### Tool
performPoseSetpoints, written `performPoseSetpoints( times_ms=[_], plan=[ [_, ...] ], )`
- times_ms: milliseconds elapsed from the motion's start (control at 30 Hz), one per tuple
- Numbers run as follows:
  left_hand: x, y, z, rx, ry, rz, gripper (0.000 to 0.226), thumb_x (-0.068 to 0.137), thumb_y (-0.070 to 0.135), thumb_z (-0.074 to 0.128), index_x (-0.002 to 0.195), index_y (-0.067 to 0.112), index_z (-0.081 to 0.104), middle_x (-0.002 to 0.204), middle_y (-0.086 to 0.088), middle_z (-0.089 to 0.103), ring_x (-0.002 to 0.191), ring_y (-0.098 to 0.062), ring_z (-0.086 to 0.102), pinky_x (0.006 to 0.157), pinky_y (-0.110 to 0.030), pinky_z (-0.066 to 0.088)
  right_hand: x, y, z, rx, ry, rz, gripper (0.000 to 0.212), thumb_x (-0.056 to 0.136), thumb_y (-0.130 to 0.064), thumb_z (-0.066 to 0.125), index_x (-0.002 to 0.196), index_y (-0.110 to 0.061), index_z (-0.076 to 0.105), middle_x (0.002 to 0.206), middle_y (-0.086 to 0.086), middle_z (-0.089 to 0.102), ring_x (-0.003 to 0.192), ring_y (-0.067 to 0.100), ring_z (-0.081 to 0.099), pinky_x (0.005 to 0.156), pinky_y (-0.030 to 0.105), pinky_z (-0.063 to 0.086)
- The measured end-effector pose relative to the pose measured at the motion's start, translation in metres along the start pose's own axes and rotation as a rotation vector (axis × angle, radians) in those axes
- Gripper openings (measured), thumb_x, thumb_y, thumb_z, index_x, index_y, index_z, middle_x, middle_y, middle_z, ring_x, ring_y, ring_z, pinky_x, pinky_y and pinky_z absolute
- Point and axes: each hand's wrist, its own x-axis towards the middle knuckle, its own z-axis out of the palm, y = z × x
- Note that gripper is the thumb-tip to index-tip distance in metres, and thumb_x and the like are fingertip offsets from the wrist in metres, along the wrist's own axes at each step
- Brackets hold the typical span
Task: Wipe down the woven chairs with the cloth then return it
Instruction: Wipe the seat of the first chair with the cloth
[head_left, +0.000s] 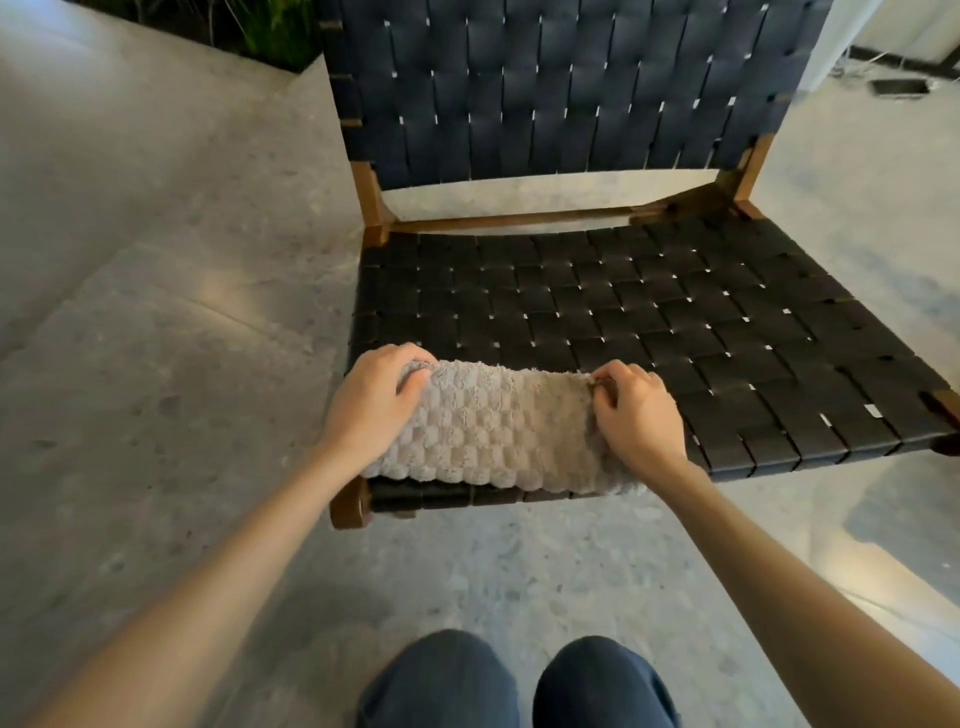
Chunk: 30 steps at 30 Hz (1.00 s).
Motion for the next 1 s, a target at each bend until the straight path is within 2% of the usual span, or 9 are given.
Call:
performPoseSetpoints(
  times_ms=[100,267,433,533,633,733,833,900,1000],
  plan=[
    [0.008,-0.015,0.017,0.079,0.047,0.029,0.017,0.095,0.023,0.053,0.109,0.020,0.064,0.106,0.003,0.063,0.102,-0.013,0.055,0.077,-0.020,0.039,0.005,0.008,0.018,-0.035,0.127,-0.053,0.018,0.095,-0.020,0.052,0.108,-0.015,0.064,0.099,0.004,0.065,0.092,0.022,0.055,0.073,0.034,0.045],
    [0.011,-0.023,0.028,0.075,0.188,0.078,0.017,0.092,0.022,0.059,0.105,0.017,0.068,0.101,0.002,0.067,0.083,0.001,0.049,0.062,-0.002,0.032,0.009,0.016,0.026,-0.067,0.216,-0.113,0.017,0.097,-0.022,0.050,0.105,-0.020,0.065,0.092,0.000,0.065,0.077,0.019,0.059,0.062,0.030,0.043],
    [0.011,-0.025,0.029,0.091,0.224,0.103,0.019,0.093,0.025,0.058,0.107,0.018,0.068,0.104,0.002,0.069,0.086,-0.004,0.055,0.061,-0.003,0.029,0.010,0.018,0.028,-0.172,0.244,-0.172,0.021,0.099,-0.023,0.047,0.107,-0.024,0.065,0.092,0.001,0.064,0.071,0.023,0.058,0.056,0.029,0.034],
    [0.008,-0.024,0.028,0.087,0.231,0.092,0.020,0.094,0.026,0.056,0.108,0.018,0.067,0.106,0.002,0.069,0.092,-0.012,0.061,0.062,-0.008,0.030,0.012,0.018,0.027,-0.200,0.256,-0.192,0.022,0.099,-0.023,0.045,0.108,-0.024,0.065,0.094,0.003,0.065,0.075,0.028,0.060,0.057,0.030,0.033],
    [0.004,-0.020,0.027,0.107,0.237,0.074,0.023,0.096,0.028,0.053,0.112,0.019,0.065,0.107,0.002,0.068,0.091,-0.012,0.059,0.059,-0.013,0.032,0.019,0.018,0.023,-0.197,0.248,-0.205,0.024,0.100,-0.023,0.043,0.110,-0.024,0.064,0.096,0.005,0.067,0.083,0.032,0.060,0.061,0.031,0.033],
    [0.002,-0.012,0.028,0.041,0.195,-0.011,0.034,0.098,0.033,0.047,0.127,0.019,0.055,0.117,0.000,0.063,0.090,-0.012,0.059,0.068,-0.020,0.039,0.025,0.017,0.017,-0.156,0.208,-0.188,0.024,0.101,-0.025,0.042,0.111,-0.026,0.063,0.102,0.006,0.067,0.090,0.032,0.060,0.064,0.032,0.036],
    [-0.008,-0.003,0.027,-0.097,0.253,-0.112,0.041,0.098,0.039,0.044,0.135,0.023,0.047,0.138,-0.001,0.045,0.122,-0.018,0.047,0.094,-0.025,0.033,0.019,0.018,0.013,-0.120,0.192,-0.194,0.026,0.099,-0.027,0.047,0.123,-0.027,0.058,0.118,0.007,0.061,0.109,0.031,0.052,0.075,0.038,0.041],
    [-0.022,0.001,0.026,0.043,0.333,-0.026,0.037,0.096,0.038,0.046,0.130,0.025,0.055,0.142,0.000,0.041,0.132,-0.021,0.035,0.104,-0.031,0.027,0.010,0.017,0.012,-0.062,0.246,-0.263,0.031,0.096,-0.028,0.053,0.127,-0.025,0.055,0.131,0.005,0.053,0.122,0.028,0.040,0.092,0.041,0.037],
    [-0.042,-0.001,0.031,0.276,0.164,0.085,0.037,0.098,0.043,0.038,0.130,0.035,0.055,0.148,0.009,0.037,0.140,-0.017,0.023,0.115,-0.046,0.017,-0.004,0.009,0.018,-0.011,0.140,-0.445,0.032,0.097,-0.038,0.051,0.127,-0.029,0.057,0.148,-0.003,0.040,0.139,0.020,0.025,0.112,0.040,0.021]
  ],
)
